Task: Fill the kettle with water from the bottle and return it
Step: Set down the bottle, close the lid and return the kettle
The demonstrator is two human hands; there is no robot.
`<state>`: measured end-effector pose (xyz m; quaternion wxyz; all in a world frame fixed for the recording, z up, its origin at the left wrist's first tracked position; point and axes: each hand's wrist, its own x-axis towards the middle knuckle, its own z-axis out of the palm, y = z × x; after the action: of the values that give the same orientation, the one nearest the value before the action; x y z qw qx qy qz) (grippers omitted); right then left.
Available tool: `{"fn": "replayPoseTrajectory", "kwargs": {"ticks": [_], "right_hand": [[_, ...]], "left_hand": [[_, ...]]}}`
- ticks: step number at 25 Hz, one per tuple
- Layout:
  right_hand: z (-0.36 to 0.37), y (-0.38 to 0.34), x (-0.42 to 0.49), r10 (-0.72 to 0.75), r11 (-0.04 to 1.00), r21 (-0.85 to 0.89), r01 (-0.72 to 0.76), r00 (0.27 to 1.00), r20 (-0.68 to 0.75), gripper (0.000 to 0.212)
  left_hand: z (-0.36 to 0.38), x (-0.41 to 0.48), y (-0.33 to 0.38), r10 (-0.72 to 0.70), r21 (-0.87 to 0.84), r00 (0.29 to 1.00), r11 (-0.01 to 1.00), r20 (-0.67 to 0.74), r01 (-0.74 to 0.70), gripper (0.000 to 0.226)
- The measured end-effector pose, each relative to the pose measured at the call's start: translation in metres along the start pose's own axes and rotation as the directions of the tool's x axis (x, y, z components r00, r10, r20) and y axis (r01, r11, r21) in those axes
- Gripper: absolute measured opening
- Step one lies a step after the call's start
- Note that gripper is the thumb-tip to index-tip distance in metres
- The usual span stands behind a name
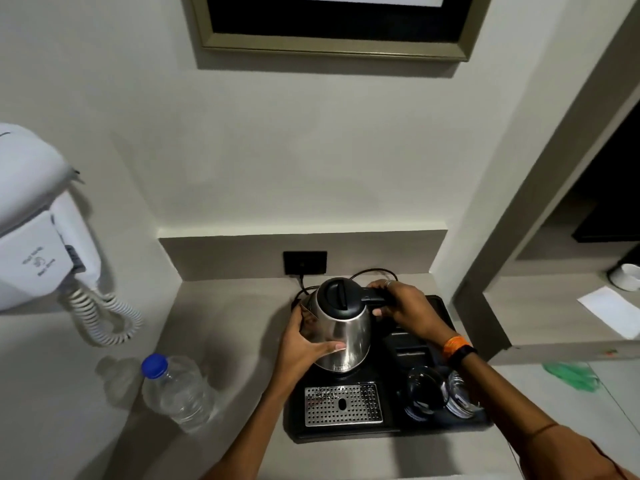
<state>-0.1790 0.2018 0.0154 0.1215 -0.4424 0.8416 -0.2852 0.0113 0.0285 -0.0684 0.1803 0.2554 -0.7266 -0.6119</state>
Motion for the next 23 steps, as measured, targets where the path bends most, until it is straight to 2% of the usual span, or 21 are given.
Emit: {"fn": "replayPoseTrajectory", "kwargs": {"ticks": [4,6,9,12,14,16,18,19,21,23], "right_hand": [[0.002,-0.002,0.008,-0.011,0.999,-0.033,0.011,1.0,0.007,0.053],[0.002,-0.005,0.013,-0.019,0.998,-0.061,0.021,0.999,0.031,0.055],[-0.004,-0.003,0.016,0.007,1.0,0.018,-0.008,0.995,0.095,0.055],[-0.005,-0.001,0.005,0.003,0.999,0.036,-0.006,0.997,0.073,0.054],[0.0,0.003,-0.001,0.047,0.994,0.091,-0.055,0.994,0.095,0.048],[0.004,0.006,-0.006,0.146,0.912,0.364,-0.19,0.979,0.144,0.035],[0.005,0.01,-0.008,0.245,0.734,0.615,-0.287,0.957,0.154,0.024],[0.006,0.015,-0.008,0.268,0.672,0.679,-0.295,0.952,0.147,0.026],[0.013,0.022,-0.007,0.288,0.563,0.766,-0.311,0.942,0.172,0.028],[0.02,0.029,-0.007,0.27,0.512,0.808,-0.292,0.947,0.171,0.027]], "left_hand": [[-0.006,0.008,-0.004,-0.041,-0.001,0.999,0.999,0.014,0.041,0.12],[-0.012,0.009,-0.006,-0.062,0.008,0.997,0.998,0.047,0.062,0.116],[-0.016,0.011,-0.009,-0.064,0.054,0.996,0.997,0.062,0.061,0.11],[-0.012,0.011,-0.012,-0.048,0.069,0.996,0.997,0.072,0.043,0.111],[-0.01,0.009,-0.018,-0.054,0.074,0.995,0.996,0.078,0.049,0.115],[-0.009,0.007,-0.021,-0.061,0.049,0.995,0.997,0.082,0.057,0.124],[-0.009,0.006,-0.018,-0.05,0.043,0.995,0.998,0.09,0.046,0.132],[-0.009,0.005,-0.015,-0.026,0.043,0.996,0.999,0.086,0.022,0.133],[-0.011,0.0,-0.008,0.007,0.047,0.999,0.999,0.042,-0.009,0.124],[-0.016,-0.005,-0.003,0.003,-0.001,0.999,1.0,-0.052,-0.003,0.095]]}}
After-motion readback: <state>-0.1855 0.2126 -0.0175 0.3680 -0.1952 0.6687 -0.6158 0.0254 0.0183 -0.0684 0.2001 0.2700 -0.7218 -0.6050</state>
